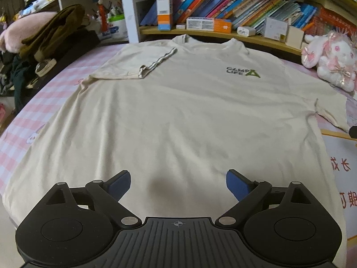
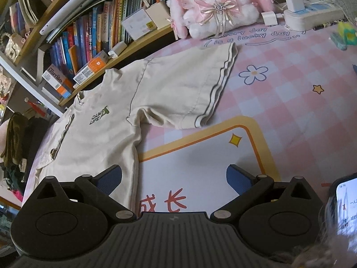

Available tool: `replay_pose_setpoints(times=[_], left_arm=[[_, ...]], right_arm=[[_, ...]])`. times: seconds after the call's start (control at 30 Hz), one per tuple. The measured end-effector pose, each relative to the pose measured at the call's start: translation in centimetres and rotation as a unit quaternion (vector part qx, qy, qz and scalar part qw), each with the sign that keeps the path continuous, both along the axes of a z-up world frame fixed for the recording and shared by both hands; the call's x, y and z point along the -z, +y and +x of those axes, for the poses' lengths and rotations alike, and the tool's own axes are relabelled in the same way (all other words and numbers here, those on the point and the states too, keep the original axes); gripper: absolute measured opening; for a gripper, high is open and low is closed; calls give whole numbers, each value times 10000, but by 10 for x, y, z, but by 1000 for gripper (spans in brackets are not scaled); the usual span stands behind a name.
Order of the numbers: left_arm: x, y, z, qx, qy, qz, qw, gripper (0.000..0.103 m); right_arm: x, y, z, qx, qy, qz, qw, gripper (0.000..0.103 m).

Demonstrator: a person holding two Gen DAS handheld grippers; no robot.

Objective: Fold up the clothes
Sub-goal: 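Move the open right gripper to the sleeve nearest it, then grasp the sleeve with the right gripper and fold it onto the body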

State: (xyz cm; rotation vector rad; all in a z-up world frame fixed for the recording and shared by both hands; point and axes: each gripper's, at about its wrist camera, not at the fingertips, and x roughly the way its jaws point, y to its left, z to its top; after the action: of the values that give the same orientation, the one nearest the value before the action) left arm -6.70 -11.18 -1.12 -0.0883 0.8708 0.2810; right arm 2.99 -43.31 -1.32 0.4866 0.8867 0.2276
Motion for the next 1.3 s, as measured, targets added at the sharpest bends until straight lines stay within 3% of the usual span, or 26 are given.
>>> replay_pose_setpoints(times=[0.4,0.67,0.83,1.07,1.17,1.3], left_arm=[[4,6,-1,-144,57,-139,9998,95],[8,9,2,-192,197,-143,9995,95],[11,13,2,-261,262,-162,9992,95],[12,14,4,-212,283,-155,9993,95],[12,16,3,-226,287,-140,9992,95],[12,17,3,-268,298,-111,9991,95]], right_arm=[[-1,4,4,-87,-20,-149,9998,101],[-2,3,18,-61,64,-42,10000,72],[-1,0,24,42,194,186,9996,64],[-1,3,30,97,200,260,9994,63],[3,-3,40,316,175,503,9981,61],[16,-18,57,862,315,1383,9861,60]])
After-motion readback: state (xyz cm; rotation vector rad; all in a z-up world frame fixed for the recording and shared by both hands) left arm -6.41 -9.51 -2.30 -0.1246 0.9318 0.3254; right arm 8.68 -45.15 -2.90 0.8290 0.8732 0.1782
